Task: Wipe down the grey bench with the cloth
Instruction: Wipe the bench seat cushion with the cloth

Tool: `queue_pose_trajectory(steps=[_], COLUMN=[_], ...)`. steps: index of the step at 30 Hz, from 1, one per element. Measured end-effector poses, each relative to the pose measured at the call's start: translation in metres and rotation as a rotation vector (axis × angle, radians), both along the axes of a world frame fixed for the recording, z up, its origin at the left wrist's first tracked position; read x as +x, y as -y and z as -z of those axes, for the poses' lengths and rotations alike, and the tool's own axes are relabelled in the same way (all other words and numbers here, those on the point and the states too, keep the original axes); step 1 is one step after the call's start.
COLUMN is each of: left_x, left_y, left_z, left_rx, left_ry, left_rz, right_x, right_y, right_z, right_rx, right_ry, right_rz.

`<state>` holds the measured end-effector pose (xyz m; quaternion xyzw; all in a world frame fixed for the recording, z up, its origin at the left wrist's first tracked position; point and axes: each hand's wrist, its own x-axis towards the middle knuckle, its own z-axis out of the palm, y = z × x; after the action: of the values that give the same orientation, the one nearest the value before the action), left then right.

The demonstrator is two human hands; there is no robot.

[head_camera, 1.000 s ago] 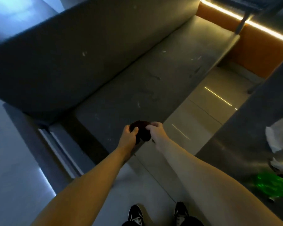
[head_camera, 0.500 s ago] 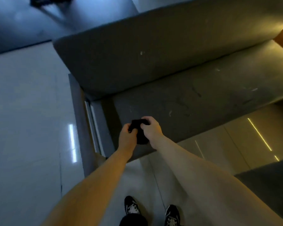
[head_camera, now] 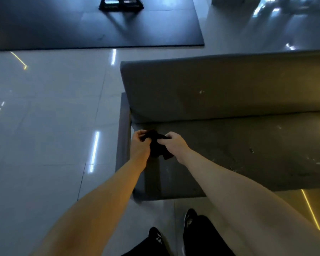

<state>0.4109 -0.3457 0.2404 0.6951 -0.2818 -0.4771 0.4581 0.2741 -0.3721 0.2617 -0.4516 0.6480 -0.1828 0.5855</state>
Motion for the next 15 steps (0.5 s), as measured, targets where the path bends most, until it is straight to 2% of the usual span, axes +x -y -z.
queue_pose_trajectory(steps=[7,12,15], left_x=[0.020,0.008,-0.010], left_y=[0.017,0.015,0.011], left_z=[0.007,0.014,0.024], left_rx=[0.093,0.168,0.117], left_ry=[0.103,0.254,0.062], left_rz=[-0.225,-0.459,-0.571], right_x=[0.037,0.048,0.046], right_y=[0.047,0.071,0.074], right_z=[-0.017,-0.008,0.000], right_rx=[0.030,0.172,0.256], right_ry=[0.121,0.236,0.293], right_rz=[-0.151,-0.282,-0.376])
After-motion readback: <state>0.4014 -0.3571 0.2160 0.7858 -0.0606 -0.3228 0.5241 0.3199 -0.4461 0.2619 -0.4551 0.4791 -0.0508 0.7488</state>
